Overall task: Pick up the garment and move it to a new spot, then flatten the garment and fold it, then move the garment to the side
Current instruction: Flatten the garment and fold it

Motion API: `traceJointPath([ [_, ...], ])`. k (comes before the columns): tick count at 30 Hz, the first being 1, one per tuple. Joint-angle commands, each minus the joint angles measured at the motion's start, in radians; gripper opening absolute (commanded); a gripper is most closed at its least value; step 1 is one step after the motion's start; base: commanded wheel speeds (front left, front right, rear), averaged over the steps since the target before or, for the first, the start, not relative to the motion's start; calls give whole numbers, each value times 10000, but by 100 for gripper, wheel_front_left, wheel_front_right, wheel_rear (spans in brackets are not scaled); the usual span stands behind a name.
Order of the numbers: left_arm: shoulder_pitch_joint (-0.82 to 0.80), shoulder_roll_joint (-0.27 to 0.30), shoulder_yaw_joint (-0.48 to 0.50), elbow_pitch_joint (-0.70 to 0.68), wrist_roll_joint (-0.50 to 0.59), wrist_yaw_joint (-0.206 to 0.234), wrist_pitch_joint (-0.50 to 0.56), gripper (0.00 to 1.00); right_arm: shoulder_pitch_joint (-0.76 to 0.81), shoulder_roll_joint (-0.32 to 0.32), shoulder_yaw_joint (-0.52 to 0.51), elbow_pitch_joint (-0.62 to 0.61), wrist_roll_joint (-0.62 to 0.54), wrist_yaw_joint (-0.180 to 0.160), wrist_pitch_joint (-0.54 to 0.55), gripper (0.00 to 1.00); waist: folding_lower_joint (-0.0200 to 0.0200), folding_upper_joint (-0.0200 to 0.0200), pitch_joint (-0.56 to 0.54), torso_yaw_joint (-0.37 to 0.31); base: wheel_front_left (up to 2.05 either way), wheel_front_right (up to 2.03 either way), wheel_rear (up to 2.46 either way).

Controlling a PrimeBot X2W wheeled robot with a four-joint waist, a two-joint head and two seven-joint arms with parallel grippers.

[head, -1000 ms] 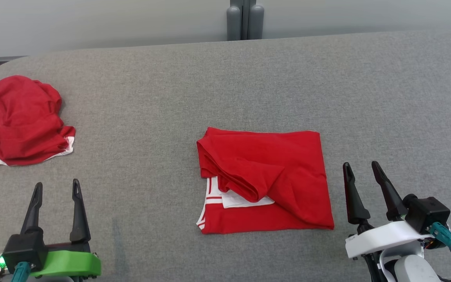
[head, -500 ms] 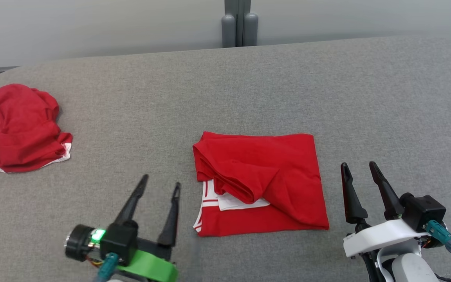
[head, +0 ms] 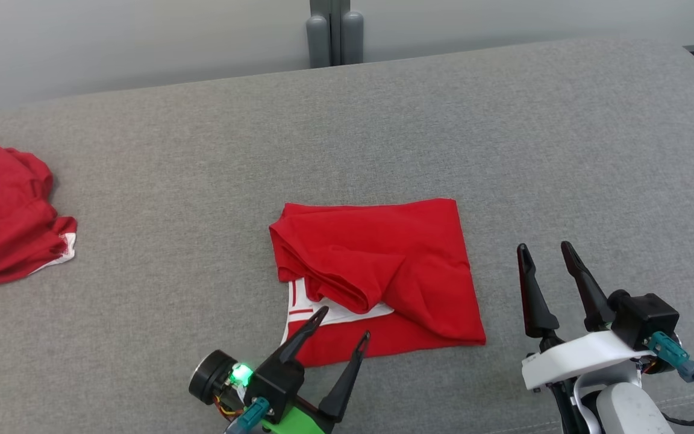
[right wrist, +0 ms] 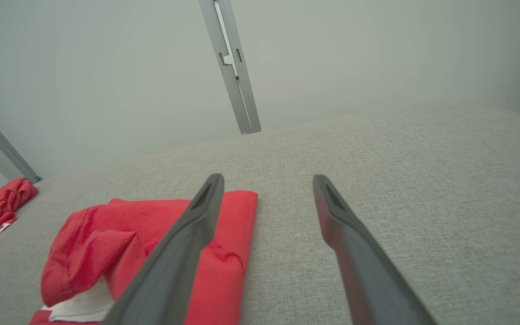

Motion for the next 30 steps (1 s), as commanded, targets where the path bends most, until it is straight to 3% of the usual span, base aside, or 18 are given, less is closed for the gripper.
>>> traceJointPath([
  [1, -236, 87, -69, 149, -61, -22, -29, 100, -123, -7, 13, 24, 51, -5, -24, 100, 0, -1, 94, -174, 0, 0, 0],
  [25, -2066, -144, -761, 2187, -515, -24, -29, 100, -551, 6, 320, 22, 182, -5, -24, 100, 0, -1, 716, -1050, 0, 0, 0],
  [26, -2118, -162, -757, 2238, -544, -24, -29, 84, -544, 6, 325, 12, 185, -5, -24, 100, 0, -1, 725, -1060, 0, 0, 0],
  [27, -2177, -194, -724, 2297, -599, -24, -29, 45, -535, 6, 323, 7, 194, -5, -24, 100, 0, -1, 733, -1068, 0, 0, 0],
  [29, -2276, -227, -689, 2401, -667, -24, -29, 0, -525, 7, 309, 19, 188, -5, -24, 100, 0, -1, 742, -1070, 0, 0, 0],
  [30, -2322, -248, -620, 2386, -702, -24, -29, 0, -522, 7, 298, 26, 194, -5, -24, 100, 0, -1, 745, -1061, 0, 0, 0],
])
